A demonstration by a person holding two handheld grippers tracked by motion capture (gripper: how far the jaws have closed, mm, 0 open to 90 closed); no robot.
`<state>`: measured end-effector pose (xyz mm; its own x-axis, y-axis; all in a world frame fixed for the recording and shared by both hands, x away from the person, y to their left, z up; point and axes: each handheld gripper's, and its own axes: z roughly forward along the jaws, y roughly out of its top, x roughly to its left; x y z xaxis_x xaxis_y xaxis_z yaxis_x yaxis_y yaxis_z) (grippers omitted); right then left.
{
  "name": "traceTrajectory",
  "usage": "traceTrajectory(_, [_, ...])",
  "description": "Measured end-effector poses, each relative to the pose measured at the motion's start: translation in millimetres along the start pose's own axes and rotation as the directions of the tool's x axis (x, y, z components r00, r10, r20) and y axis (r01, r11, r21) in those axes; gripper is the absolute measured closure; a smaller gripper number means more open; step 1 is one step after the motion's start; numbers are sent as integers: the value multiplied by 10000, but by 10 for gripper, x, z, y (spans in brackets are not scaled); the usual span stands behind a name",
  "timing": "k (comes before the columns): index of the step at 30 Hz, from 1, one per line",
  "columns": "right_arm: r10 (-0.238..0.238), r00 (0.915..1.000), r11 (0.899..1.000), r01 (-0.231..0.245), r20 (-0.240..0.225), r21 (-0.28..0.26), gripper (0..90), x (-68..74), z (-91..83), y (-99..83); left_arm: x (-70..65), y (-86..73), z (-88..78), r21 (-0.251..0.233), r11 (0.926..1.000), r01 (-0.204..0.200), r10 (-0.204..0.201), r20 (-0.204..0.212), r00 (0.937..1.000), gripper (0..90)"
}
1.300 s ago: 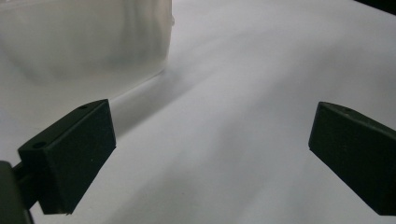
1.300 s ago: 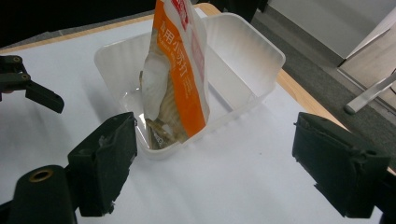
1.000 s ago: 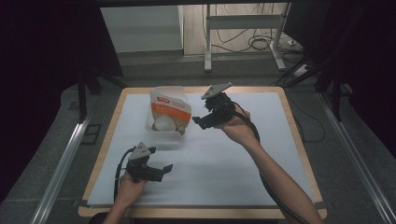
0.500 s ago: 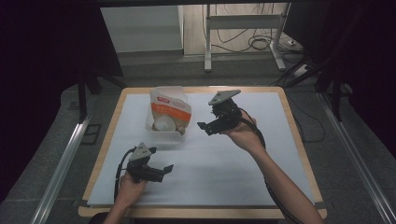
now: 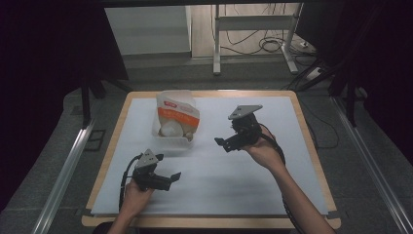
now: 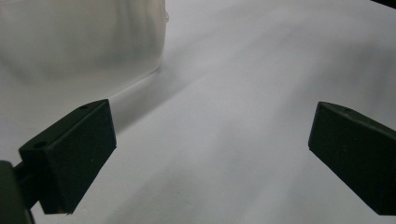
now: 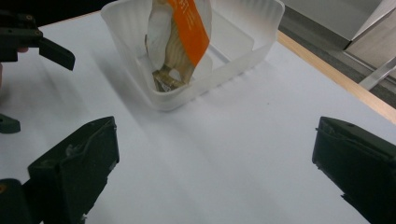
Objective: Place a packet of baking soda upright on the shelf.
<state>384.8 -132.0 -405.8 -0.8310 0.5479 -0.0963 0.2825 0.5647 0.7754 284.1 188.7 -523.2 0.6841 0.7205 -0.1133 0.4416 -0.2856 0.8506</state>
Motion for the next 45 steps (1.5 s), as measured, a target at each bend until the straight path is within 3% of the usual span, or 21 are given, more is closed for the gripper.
traceTrajectory(8, [373, 9993, 9981, -368, 88, -500, 0, -69, -145, -298, -5, 3, 3, 74, 9999, -79, 79, -16, 10000, 11])
traceTrajectory(24, [976, 9908, 9934, -913, 933, -697, 0, -240, -357, -942, 8, 3, -13, 51, 10000, -75, 75, 3, 10000, 13])
traceTrajectory(35, [1362, 9819, 9886, -1261, 1316, -823, 0, -190, -524, -1234, -6, 4, 6, 193, 9997, -161, 162, -53, 9999, 15])
traceTrajectory(45, [1425, 9775, 9898, -1406, 1557, -231, 0, -119, -561, -1499, -11, 4, 10, 244, 9995, -189, 191, -104, 9998, 16])
